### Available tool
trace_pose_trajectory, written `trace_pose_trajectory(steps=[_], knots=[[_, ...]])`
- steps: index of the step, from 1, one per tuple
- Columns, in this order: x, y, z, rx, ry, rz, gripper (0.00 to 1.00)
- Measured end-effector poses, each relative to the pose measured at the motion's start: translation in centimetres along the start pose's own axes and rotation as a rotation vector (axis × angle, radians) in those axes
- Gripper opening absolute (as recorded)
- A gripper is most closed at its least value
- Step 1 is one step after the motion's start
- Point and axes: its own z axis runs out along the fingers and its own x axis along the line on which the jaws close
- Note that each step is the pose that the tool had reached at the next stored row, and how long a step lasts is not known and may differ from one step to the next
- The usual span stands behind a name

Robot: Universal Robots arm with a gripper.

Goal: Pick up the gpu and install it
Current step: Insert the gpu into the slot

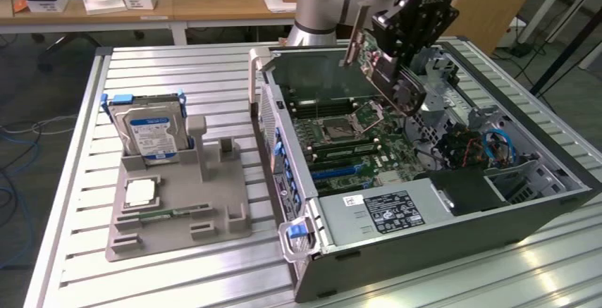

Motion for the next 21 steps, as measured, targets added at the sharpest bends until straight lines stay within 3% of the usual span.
trace_pose_trajectory(steps=[14, 21], knots=[[-0.23, -0.05, 0.02, -0.0011, 0.0047, -0.106, 0.26], [-0.25, -0.06, 0.02, -0.0011, 0.0048, -0.107, 0.26]])
